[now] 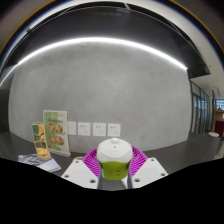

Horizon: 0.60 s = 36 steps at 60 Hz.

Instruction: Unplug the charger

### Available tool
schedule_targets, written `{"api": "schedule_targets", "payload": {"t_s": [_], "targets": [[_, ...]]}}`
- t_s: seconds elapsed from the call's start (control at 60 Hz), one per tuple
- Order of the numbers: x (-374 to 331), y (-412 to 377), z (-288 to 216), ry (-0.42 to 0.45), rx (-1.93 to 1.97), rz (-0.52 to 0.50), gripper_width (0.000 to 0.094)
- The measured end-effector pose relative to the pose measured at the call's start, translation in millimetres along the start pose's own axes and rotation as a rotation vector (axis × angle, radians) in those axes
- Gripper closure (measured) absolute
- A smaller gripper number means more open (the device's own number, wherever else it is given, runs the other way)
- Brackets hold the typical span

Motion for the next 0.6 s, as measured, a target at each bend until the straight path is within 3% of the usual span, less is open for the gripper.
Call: {"api": "schedule_targets", "payload": {"t_s": [0.083,0.217,0.483,0.6], "targets": [[11,30,-12,0.004,-0.031,0.031,0.0615],[44,83,7,-0.071,-0.045,0.047,0.0609],[134,172,88,-0.408,-0.028,-0.027,0.0574],[158,178,113,-0.5,-0.074,-0.109,0.055]]}}
Point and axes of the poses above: the point between the fingertips, and its own axes, seen from behind it with the camera up: y to the right, z down, x forward, the way the camera looks, the point moved 10 cm from there along -x, backward, against the way the camera looks, and after that the axes turned 9 degrees about x, right-handed, at the moved point
